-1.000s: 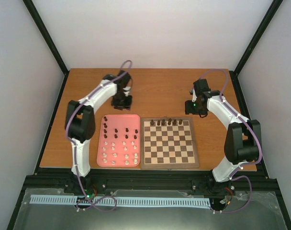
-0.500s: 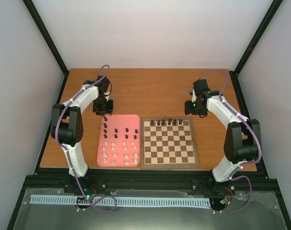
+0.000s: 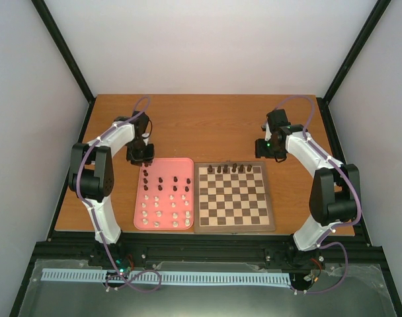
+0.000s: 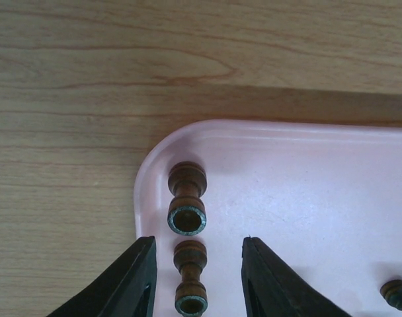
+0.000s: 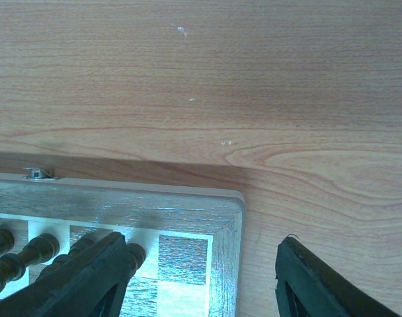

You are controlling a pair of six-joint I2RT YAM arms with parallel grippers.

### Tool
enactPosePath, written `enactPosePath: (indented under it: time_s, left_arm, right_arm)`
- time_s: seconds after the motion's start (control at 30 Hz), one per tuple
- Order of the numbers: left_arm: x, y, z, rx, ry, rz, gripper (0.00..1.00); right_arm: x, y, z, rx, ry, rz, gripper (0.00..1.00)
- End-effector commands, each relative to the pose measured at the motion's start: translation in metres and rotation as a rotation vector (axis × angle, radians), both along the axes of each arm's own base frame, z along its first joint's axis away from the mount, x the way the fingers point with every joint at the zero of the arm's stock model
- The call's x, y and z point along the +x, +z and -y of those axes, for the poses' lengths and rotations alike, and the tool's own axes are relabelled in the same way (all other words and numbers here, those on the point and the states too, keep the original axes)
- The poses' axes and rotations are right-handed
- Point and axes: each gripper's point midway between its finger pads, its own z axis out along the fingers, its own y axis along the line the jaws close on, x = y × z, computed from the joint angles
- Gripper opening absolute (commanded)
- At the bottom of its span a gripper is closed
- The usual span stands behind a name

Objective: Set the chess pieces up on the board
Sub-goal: Pick up the chess piece from the storage box.

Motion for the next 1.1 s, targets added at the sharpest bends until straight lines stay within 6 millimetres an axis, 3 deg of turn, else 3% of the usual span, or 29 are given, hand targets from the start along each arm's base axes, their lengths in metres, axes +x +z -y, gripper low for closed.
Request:
enactPosePath:
  time_s: [0.0,0.4,0.63,0.77,0.97,1.07]
  left_arm:
    - [0.011,0.001,-0.003,0.003,-0.004,0.041,0.42]
    - [0.022,-0.011,-0.006,0.026,0.0,0.039,0.37]
    - [0.024,-0.014,-0.006,0.03,0.005,0.036,0.25]
    - [0.024,-0.011,-0.008,0.043,0.0,0.04,0.11]
    - [0.02,0.002,-0.007,0.033,-0.003,0.034,0.05]
    - [0.016,0.021,0.005,-0.007,-0.018,0.046,0.03]
  right_arm:
    - [0.003,0.002,0.003,0.001,-0.003,0.004,0.6]
    - [0.002,0.004,0.005,-0.012,-0.003,0.008,0.6]
    - [0.002,0.003,0.005,-0.013,-0.003,0.004,0.6]
    - [0.002,0.002,0.005,-0.01,-0.003,0.003,0.6]
    - [0.002,0.001,0.003,-0.005,-0.001,0.001,0.6]
    - [0.002,0.0,0.003,-0.003,0.0,0.0,0.6]
